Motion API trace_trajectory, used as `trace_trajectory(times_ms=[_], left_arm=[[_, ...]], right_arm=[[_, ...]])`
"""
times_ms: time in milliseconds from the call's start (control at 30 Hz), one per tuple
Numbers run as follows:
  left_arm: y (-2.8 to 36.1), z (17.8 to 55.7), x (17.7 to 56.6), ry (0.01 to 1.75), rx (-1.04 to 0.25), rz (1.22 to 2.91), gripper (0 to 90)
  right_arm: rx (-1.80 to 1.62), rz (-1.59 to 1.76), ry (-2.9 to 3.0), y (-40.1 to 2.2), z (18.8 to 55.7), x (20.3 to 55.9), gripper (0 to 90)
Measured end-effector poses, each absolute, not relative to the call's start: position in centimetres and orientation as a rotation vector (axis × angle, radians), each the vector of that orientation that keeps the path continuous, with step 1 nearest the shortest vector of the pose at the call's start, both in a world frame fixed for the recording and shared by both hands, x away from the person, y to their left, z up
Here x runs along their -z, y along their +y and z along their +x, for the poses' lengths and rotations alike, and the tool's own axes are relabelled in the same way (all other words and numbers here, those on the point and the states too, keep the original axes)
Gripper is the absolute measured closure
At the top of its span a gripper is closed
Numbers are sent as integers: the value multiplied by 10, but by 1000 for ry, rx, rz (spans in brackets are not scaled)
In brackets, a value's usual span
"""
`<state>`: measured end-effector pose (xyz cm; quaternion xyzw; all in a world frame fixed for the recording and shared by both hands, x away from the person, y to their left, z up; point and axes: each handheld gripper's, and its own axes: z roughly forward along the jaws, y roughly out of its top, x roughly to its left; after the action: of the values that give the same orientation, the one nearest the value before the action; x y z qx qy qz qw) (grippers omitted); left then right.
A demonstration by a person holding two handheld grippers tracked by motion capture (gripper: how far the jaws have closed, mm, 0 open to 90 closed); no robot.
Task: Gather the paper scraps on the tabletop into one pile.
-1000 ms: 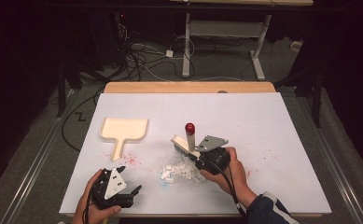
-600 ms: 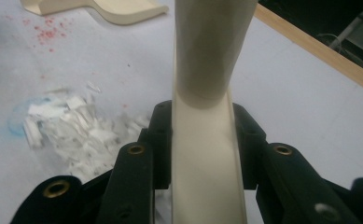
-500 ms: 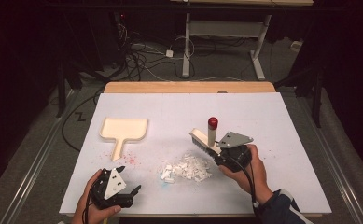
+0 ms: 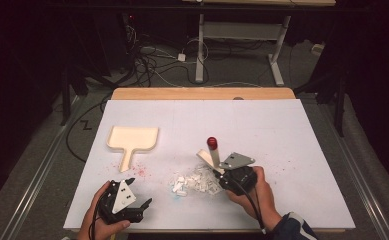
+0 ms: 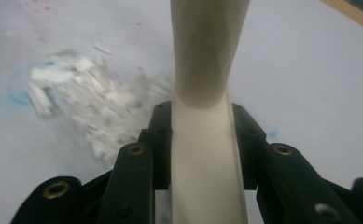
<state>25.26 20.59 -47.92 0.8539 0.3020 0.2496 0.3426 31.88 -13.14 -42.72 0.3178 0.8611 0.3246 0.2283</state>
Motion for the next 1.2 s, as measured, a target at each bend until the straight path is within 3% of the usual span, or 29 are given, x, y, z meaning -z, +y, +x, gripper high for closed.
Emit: trace_trajectory(times_ms=[467,833,1000,1200], left_arm=[[205,254,480,786,-642,2225,169],[204,254,481,788,-643,2224,169],[204,256,481,788,-639,2234,169],[203,256,481,787,-639,2236,169]], right_arm=[[-1018,809,2375,-88,326,419,681],[-1085,791,2268,-140,342,390,680],[-1025,804,2255,-165,355,401,680],[-889,839,2268,-165,366,420,681]])
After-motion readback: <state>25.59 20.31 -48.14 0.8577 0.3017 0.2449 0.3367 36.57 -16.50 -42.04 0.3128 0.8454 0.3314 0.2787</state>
